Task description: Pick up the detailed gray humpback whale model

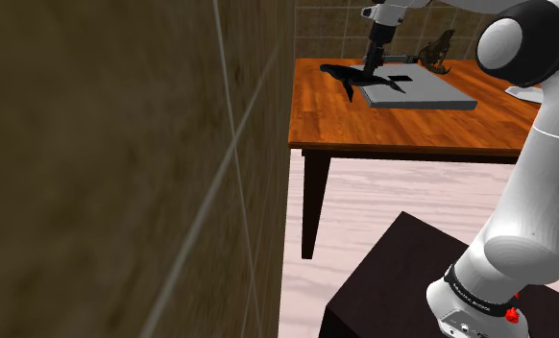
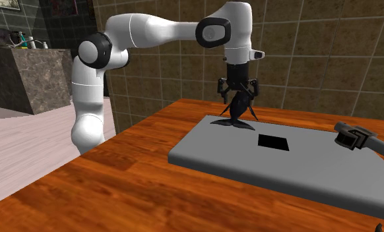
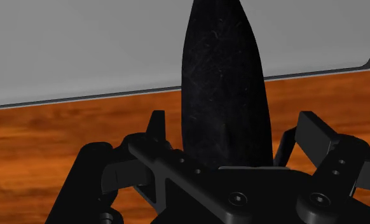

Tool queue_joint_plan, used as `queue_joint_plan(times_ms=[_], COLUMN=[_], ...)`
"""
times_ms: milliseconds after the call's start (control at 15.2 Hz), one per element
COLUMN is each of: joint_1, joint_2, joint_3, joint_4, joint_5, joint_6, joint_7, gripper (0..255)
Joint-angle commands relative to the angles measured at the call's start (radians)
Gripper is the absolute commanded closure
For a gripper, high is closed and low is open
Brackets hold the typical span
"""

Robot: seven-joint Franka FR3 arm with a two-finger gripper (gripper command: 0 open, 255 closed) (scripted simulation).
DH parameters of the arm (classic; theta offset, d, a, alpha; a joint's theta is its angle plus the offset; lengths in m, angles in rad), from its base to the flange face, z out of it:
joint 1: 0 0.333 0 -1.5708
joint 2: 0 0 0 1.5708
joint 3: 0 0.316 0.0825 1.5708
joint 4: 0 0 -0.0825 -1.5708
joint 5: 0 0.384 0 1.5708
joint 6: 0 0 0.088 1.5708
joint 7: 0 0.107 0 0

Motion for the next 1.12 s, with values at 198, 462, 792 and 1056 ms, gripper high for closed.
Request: queue_joint_plan(times_ms=[198, 462, 792, 1056], joint_1=[0.006, 0.006, 0.007, 0.000], joint_2=[-0.009, -0.009, -0.010, 0.001], joint_3=[0.002, 0.002, 0.002, 0.000], joint_4=[-0.057, -0.058, -0.061, -0.006], joint_5=[-0.004, -0.004, -0.004, 0.001], joint_6=[0.051, 0.051, 0.054, 0.007], joint_7=[-0.004, -0.004, -0.004, -0.001], gripper=[0, 255, 255, 255])
